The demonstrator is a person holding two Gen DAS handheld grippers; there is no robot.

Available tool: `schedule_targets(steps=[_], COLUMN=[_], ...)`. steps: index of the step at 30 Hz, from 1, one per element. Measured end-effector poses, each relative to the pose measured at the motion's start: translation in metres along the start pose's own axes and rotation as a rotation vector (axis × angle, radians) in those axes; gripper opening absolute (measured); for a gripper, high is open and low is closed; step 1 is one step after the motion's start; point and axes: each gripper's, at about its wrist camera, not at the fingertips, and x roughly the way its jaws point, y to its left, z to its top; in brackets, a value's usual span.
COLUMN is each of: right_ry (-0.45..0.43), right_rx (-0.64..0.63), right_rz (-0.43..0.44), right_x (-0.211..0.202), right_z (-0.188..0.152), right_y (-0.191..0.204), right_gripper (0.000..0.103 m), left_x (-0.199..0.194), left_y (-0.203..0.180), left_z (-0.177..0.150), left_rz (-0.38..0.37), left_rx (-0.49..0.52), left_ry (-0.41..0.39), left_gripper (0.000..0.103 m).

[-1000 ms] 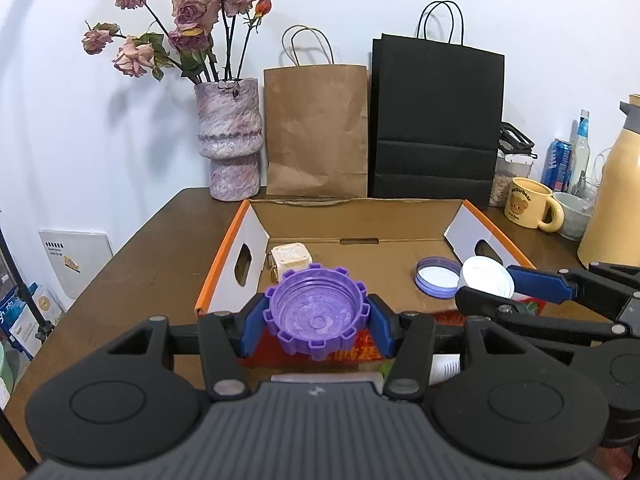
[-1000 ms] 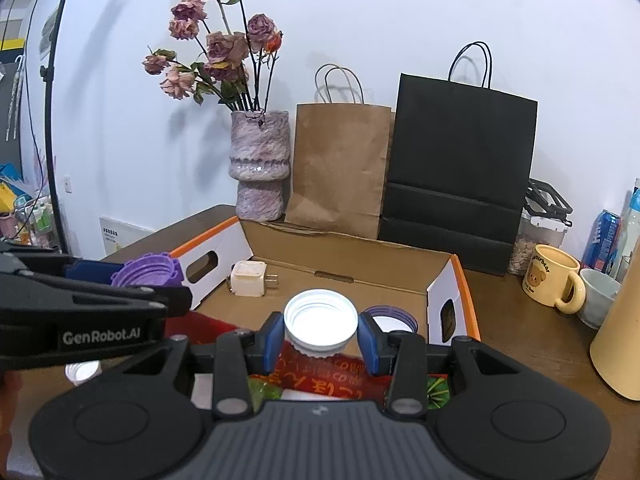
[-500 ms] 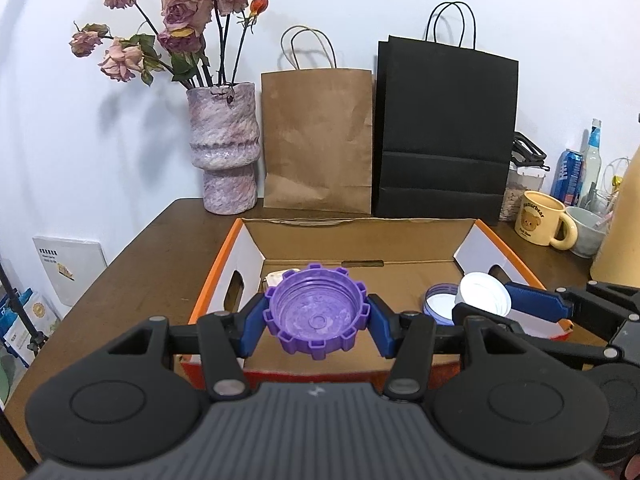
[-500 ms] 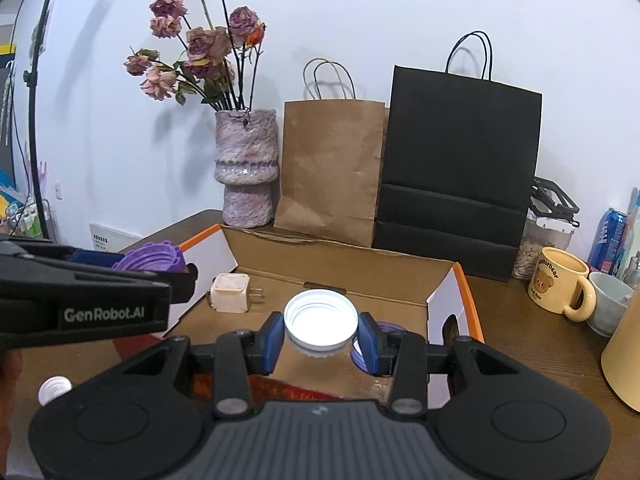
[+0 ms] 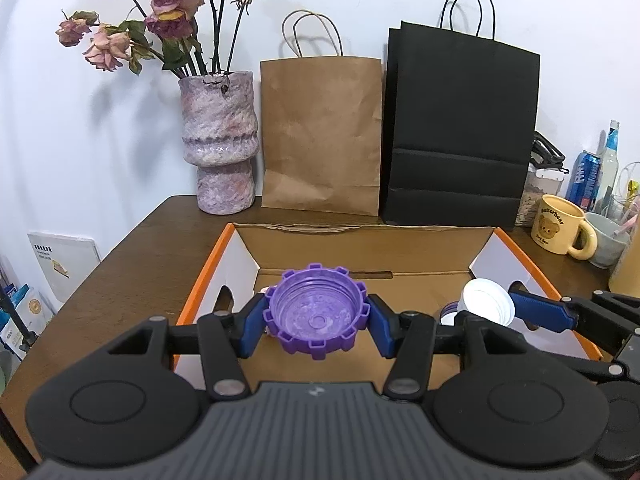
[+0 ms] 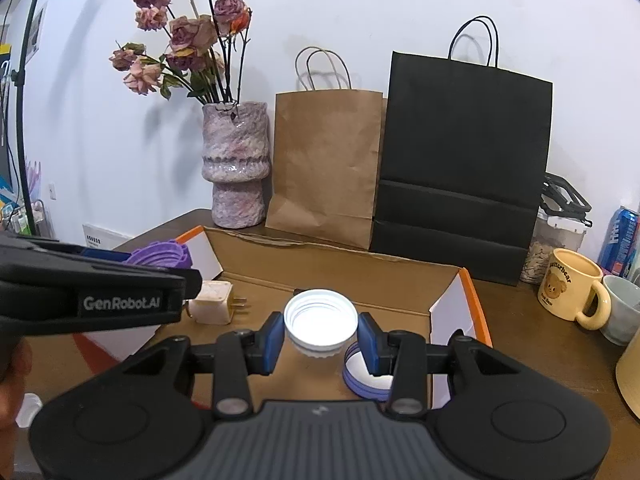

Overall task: Organize rigid objects
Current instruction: 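Carry the white cap with the right tool while the left tool carries the purple cap over the box, then lower the white cap into the box and open the right tool while the left tool releases the purple cap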

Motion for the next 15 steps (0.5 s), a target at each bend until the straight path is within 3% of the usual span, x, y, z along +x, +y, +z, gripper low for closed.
schedule_targets(steps=[15], right_ry=[0.038], right_rx=[-0.002], right_rz=[0.013], right_x=[0.037], right_z=[0.003], right_y=[-0.009], right_gripper=[0.039], left_x=[0.041], left_y=[0.001], left_z=[0.008], left_rz=[0.017], left_rx=[0.004], left_ry=[0.037], left_gripper=[0.055])
